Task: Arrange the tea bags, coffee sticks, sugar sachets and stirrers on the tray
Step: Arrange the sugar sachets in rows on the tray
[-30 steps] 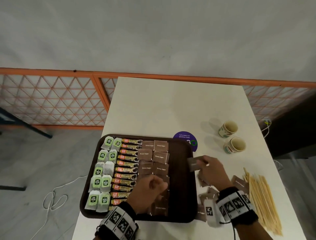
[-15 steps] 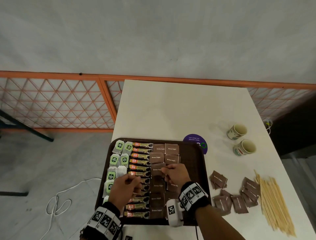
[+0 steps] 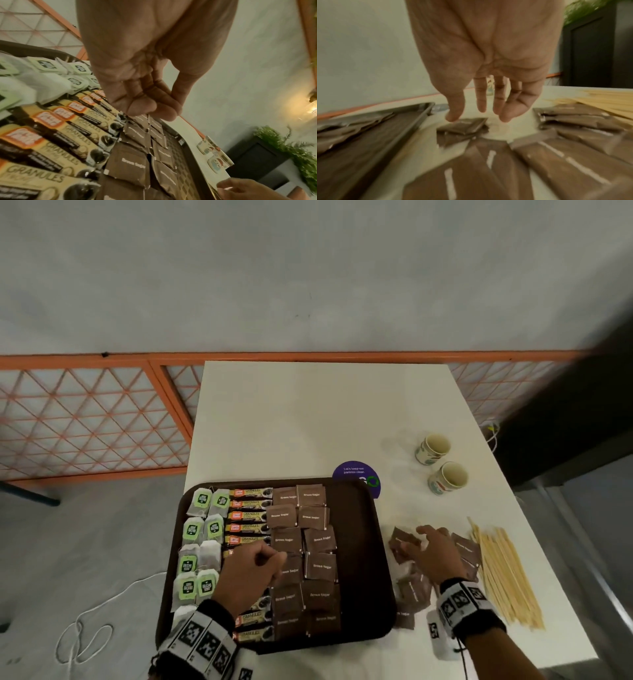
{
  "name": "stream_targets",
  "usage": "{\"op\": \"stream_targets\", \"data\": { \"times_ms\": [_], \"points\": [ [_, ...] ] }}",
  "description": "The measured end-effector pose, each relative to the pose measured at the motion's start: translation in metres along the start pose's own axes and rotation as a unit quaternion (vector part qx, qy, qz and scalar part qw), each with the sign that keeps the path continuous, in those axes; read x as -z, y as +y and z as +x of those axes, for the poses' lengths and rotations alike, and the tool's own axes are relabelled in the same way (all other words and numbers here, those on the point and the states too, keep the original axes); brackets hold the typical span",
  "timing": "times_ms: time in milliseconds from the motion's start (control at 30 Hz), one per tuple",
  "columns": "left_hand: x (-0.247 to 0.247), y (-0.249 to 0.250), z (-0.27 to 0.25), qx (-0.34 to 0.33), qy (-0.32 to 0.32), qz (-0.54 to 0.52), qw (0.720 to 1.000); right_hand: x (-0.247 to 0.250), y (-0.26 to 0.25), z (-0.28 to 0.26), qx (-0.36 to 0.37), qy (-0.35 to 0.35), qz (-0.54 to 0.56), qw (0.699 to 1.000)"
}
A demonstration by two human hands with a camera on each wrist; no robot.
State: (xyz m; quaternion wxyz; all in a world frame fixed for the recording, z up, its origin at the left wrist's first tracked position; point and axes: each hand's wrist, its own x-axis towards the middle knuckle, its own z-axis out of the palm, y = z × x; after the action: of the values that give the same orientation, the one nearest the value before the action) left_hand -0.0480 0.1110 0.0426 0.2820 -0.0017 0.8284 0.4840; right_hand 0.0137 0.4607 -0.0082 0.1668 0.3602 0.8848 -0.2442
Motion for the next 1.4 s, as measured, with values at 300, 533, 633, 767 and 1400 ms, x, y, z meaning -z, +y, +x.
{"op": "stream_targets", "data": {
  "times_ms": [300, 533, 633, 767, 1400],
  "points": [
    [-0.044, 0.008, -0.010, -0.016, -0.038, 0.123, 0.992, -0.023, -0.009, 0.005, 0.005, -0.027, 0.048, 0.998],
    [-0.078, 0.053, -0.005, -0.017, -0.061, 0.002, 0.998, 0.018, -0.001, -0.005, 0.115, -0.104, 0.159, 0.975],
    [-0.113, 0.086, 0.000, 0.120, -0.178, -0.235, 0.948, 0.043, -0.005, -0.044, 0.197, -0.210, 0.250, 0.925],
    [-0.159, 0.102, 0.001, 0.227, -0.301, -0.373, 0.848, 0.051, 0.014, -0.050, 0.163, -0.180, 0.205, 0.948],
    [-0.157, 0.072, 0.000, 0.211, -0.240, -0.289, 0.903, 0.008, 0.105, -0.003, 0.126, 0.025, 0.008, 0.992]
  ]
}}
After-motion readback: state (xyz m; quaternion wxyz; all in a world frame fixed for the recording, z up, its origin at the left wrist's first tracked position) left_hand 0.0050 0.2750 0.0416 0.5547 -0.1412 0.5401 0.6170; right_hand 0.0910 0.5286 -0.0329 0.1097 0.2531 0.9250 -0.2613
